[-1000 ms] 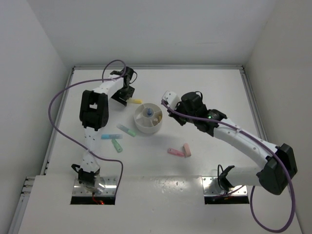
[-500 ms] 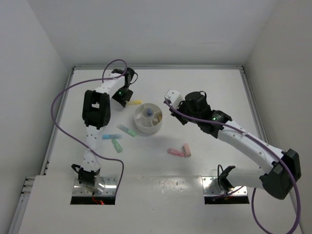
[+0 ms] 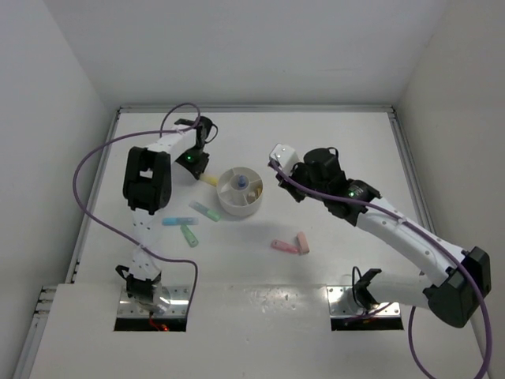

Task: Sort the stationery into containers
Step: Pick up the pen from the center of the board, then place the pen in the storage box.

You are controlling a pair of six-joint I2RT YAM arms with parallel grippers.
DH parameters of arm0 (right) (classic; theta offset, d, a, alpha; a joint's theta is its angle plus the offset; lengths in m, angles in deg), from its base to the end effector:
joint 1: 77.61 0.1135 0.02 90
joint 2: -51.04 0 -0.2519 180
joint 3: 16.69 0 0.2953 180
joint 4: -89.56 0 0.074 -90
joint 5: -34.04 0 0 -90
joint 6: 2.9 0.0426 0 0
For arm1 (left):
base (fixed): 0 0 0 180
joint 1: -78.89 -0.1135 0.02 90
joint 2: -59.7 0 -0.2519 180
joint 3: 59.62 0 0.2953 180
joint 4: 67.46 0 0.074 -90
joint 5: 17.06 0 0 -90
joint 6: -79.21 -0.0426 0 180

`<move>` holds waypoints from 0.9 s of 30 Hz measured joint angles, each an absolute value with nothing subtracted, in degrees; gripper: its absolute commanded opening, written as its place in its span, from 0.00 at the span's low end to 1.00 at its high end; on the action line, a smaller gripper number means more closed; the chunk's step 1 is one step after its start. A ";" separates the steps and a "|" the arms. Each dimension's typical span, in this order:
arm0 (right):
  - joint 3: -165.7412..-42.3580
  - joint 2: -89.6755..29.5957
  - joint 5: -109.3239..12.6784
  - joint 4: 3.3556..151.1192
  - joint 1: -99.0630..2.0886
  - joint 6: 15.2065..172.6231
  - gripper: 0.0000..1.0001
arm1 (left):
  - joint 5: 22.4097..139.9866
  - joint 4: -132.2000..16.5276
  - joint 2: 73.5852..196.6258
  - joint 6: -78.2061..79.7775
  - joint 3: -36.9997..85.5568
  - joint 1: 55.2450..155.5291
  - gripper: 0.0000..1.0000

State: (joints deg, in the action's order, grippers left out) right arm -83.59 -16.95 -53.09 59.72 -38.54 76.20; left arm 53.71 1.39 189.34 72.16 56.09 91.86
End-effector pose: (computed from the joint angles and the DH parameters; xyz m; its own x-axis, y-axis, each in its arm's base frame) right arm 0.2477 0.2039 0.2815 -0.2665 -0.4596 -0.8472 -0.7263 0.6736 -0.1369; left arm 0.4725 -0.0944 0.1231 -0.2889 -0.8951 -0.3397 -0.9384 0.3350 -0.0846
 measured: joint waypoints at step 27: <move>-83.59 -20.31 -51.43 59.33 -39.35 76.31 0.00 | 45.52 -29.03 159.53 34.48 32.42 99.23 0.00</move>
State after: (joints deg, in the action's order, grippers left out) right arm -83.59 -20.31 -51.43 59.33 -39.35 76.31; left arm 45.52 -29.03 159.53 34.48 32.42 99.23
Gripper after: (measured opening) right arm 0.002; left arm 0.276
